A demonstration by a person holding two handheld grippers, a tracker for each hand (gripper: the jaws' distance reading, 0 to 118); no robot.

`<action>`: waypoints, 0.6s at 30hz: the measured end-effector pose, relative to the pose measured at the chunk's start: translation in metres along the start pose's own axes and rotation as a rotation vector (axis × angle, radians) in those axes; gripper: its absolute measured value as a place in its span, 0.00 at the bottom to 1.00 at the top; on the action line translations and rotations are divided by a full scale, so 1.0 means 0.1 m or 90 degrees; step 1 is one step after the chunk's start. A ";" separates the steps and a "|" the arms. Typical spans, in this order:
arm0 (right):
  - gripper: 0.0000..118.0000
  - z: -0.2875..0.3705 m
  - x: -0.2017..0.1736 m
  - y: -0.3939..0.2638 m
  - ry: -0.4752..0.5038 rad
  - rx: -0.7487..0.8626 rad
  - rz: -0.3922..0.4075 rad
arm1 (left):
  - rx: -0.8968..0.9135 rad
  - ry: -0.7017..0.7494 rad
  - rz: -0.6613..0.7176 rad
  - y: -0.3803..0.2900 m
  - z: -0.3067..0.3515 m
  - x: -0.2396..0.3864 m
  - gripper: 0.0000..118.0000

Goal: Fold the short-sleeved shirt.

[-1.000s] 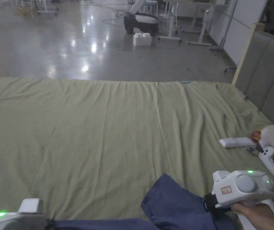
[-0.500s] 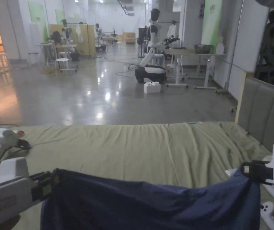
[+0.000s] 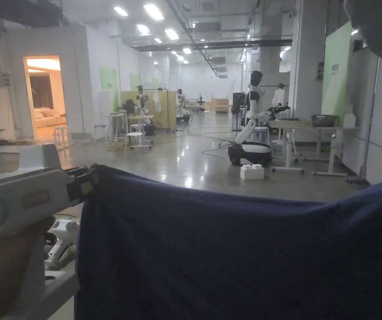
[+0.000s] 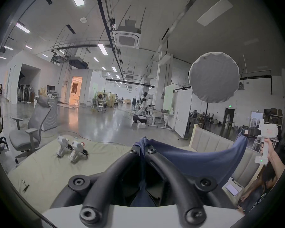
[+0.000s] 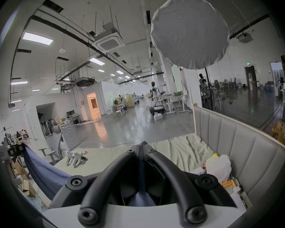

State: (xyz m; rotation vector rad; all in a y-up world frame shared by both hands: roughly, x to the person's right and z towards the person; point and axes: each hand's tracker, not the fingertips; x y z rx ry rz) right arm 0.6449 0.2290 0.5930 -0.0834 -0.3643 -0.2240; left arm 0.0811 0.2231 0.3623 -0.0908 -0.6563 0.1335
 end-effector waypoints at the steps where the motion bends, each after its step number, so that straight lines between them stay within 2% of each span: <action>1: 0.01 -0.02 -0.03 0.07 -0.002 0.003 -0.001 | 0.006 0.008 -0.005 0.05 -0.01 -0.02 0.00; 11: 0.01 -0.55 -0.40 0.61 -0.043 0.060 0.071 | 0.035 0.018 0.036 0.48 -0.43 -0.32 0.00; 18: 0.01 -1.03 -0.56 0.93 -0.060 0.081 0.083 | 0.052 0.049 0.026 0.77 -0.96 -0.41 0.00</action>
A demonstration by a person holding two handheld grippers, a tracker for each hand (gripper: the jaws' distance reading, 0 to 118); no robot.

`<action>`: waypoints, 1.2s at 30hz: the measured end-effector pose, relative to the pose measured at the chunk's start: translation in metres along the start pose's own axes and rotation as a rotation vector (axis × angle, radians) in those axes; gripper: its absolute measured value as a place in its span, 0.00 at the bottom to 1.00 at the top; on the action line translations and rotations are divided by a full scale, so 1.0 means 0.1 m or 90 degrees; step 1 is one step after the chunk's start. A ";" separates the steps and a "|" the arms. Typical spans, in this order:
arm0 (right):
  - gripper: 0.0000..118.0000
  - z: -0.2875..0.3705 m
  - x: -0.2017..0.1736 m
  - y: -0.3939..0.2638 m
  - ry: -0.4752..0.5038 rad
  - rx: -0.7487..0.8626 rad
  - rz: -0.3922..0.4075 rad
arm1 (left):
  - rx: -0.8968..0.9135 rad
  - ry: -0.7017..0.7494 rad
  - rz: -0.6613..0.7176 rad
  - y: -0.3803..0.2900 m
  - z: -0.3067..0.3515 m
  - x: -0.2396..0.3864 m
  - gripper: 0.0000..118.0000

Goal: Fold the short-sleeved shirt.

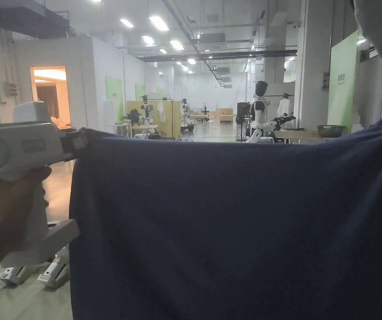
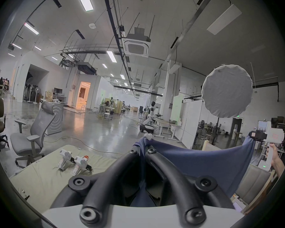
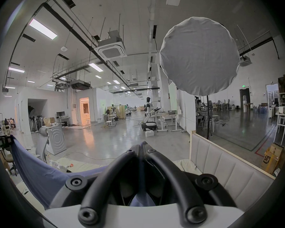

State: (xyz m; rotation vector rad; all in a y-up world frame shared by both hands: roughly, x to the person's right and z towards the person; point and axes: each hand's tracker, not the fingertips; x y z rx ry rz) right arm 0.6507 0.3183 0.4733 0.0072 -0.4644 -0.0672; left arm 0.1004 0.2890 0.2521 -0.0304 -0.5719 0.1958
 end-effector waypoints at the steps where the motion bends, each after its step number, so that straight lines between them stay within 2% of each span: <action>1: 0.01 -0.07 -0.02 0.03 -0.002 0.001 -0.002 | -0.003 0.003 -0.001 0.02 -0.10 0.00 0.00; 8: 0.01 -0.57 -0.10 0.09 -0.026 0.001 0.010 | -0.020 0.033 -0.060 -0.02 -0.69 0.06 0.00; 12: 0.01 -0.80 -0.09 0.09 -0.037 0.011 0.003 | -0.020 0.040 -0.059 -0.08 -0.96 0.08 0.00; 15: 0.01 -0.97 -0.10 0.09 -0.057 0.012 0.032 | -0.020 0.040 -0.052 -0.13 -1.10 0.07 0.00; 22: 0.01 -1.38 -0.10 0.05 -0.084 0.015 0.009 | -0.020 0.049 -0.052 -0.17 -1.61 0.08 0.00; 27: 0.01 -1.64 -0.16 0.04 -0.108 0.026 0.050 | -0.037 0.061 -0.079 -0.22 -1.93 0.12 0.00; 31: 0.01 -1.81 -0.15 -0.22 -0.103 -0.007 0.059 | -0.050 0.058 -0.076 -0.47 -2.10 0.09 0.00; 34: 0.01 -1.91 -0.11 -0.66 -0.096 -0.053 0.051 | -0.087 0.070 -0.067 -0.86 -2.20 0.03 0.00; 36: 0.01 -1.89 -0.08 -1.08 -0.086 -0.088 0.015 | -0.129 0.066 -0.054 -1.31 -2.19 0.00 0.00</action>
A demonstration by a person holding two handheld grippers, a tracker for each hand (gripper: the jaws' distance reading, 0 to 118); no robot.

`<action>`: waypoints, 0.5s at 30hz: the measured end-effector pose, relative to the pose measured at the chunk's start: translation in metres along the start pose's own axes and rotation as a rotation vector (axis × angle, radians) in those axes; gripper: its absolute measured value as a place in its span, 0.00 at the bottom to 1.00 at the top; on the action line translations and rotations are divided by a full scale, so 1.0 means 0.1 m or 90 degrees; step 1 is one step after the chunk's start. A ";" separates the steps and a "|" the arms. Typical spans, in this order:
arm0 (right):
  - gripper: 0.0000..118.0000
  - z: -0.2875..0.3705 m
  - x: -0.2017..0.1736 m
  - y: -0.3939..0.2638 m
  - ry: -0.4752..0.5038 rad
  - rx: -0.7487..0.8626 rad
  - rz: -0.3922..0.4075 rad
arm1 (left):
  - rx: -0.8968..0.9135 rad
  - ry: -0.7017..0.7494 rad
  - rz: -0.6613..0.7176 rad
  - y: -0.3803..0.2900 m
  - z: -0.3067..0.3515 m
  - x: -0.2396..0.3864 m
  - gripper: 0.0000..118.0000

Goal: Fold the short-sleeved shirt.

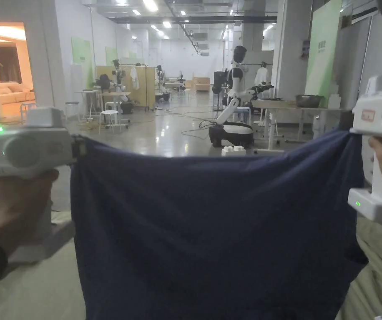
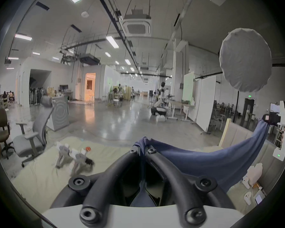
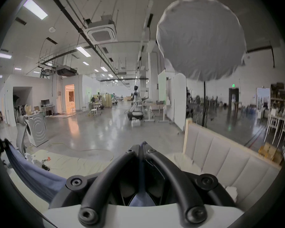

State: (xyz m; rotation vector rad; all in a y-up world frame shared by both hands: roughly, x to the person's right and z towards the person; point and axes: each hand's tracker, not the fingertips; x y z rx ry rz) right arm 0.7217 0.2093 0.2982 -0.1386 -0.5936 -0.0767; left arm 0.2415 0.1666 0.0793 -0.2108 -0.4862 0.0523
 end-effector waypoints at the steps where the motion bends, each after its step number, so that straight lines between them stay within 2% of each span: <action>1: 0.01 -0.01 0.01 -0.14 0.004 -0.015 -0.014 | -0.011 -0.007 0.005 -0.13 -0.02 -0.01 0.00; 2: 0.01 -0.01 0.04 -0.35 0.017 -0.029 -0.031 | -0.028 -0.007 0.009 -0.35 0.00 0.01 0.00; 4: 0.01 0.09 0.05 -0.78 0.010 -0.021 -0.022 | -0.064 -0.008 0.023 -0.75 0.03 -0.02 0.00; 6: 0.01 0.19 0.09 -1.15 0.020 -0.070 0.003 | -0.088 0.000 0.035 -1.12 0.15 -0.07 0.00; 7: 0.01 0.30 0.13 -1.33 0.036 -0.068 -0.005 | -0.110 -0.003 0.036 -1.28 0.23 -0.10 0.00; 8: 0.01 0.45 0.16 -1.53 0.048 -0.082 0.018 | -0.106 -0.018 0.042 -1.48 0.37 -0.14 0.00; 11: 0.01 0.95 0.33 -1.95 0.062 -0.106 0.016 | -0.110 -0.038 0.047 -1.93 0.78 -0.34 0.00; 14: 0.01 1.42 0.60 -2.38 0.066 -0.126 -0.015 | -0.135 -0.019 0.032 -2.33 1.29 -0.44 0.00; 15: 0.01 1.60 0.67 -2.56 0.051 -0.142 -0.046 | -0.148 -0.008 0.025 -2.48 1.48 -0.46 0.00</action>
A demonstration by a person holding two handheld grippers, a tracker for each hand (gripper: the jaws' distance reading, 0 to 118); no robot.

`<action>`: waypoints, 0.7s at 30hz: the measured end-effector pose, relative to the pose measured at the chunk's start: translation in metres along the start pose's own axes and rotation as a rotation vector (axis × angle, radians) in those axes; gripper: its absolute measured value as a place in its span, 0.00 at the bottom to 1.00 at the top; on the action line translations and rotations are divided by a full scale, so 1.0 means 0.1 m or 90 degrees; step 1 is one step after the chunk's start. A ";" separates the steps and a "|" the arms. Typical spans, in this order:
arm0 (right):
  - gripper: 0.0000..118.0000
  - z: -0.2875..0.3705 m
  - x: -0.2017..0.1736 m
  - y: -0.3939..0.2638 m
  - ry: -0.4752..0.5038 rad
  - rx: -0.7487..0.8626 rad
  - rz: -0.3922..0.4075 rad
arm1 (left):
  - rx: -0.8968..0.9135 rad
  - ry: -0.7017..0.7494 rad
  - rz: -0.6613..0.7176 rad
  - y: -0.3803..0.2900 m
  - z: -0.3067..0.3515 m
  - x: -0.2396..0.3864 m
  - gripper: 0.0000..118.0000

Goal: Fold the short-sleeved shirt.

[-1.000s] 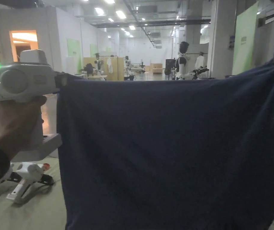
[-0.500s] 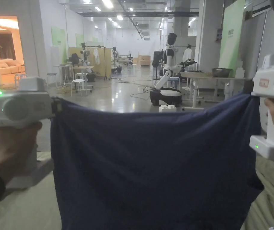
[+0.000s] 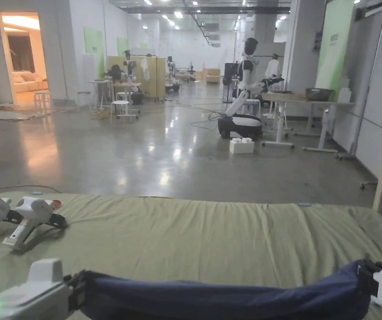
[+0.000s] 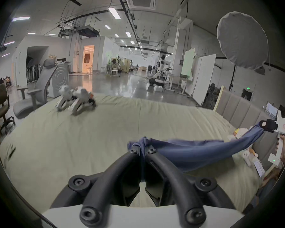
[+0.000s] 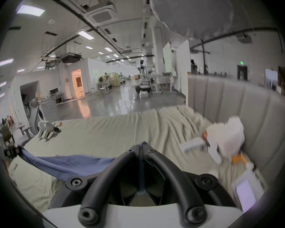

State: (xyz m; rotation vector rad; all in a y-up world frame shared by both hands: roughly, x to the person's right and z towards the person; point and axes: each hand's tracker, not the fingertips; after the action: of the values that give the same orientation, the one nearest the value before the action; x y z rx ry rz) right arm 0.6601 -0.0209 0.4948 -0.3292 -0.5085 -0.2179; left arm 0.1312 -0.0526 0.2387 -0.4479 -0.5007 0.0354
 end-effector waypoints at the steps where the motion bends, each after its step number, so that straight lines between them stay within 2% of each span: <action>1: 0.01 0.12 0.07 -0.16 0.003 -0.019 -0.022 | -0.012 -0.017 0.016 -0.16 0.12 -0.04 0.00; 5: 0.01 0.74 0.30 -0.88 -0.002 -0.050 -0.041 | -0.027 -0.034 0.017 -0.71 0.72 -0.12 0.00; 7: 0.01 1.04 0.40 -1.19 -0.002 -0.079 -0.077 | -0.040 -0.037 0.017 -0.96 0.97 -0.11 0.00; 11: 0.01 1.51 0.49 -1.74 -0.021 -0.105 -0.080 | -0.058 -0.040 0.022 -1.44 1.41 -0.04 0.00; 13: 0.01 1.63 0.51 -1.95 -0.022 -0.154 -0.088 | -0.078 -0.054 0.037 -1.60 1.52 -0.04 0.00; 21: 0.01 1.75 0.60 -2.22 -0.037 -0.182 -0.107 | -0.127 -0.036 0.064 -2.00 1.56 -0.27 0.00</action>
State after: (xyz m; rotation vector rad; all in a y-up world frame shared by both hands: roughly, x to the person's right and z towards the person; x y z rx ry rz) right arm 0.5718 -0.1705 0.7252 -0.5736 -0.5639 -0.4467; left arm 0.0189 -0.1733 0.4337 -0.6679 -0.5391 0.0953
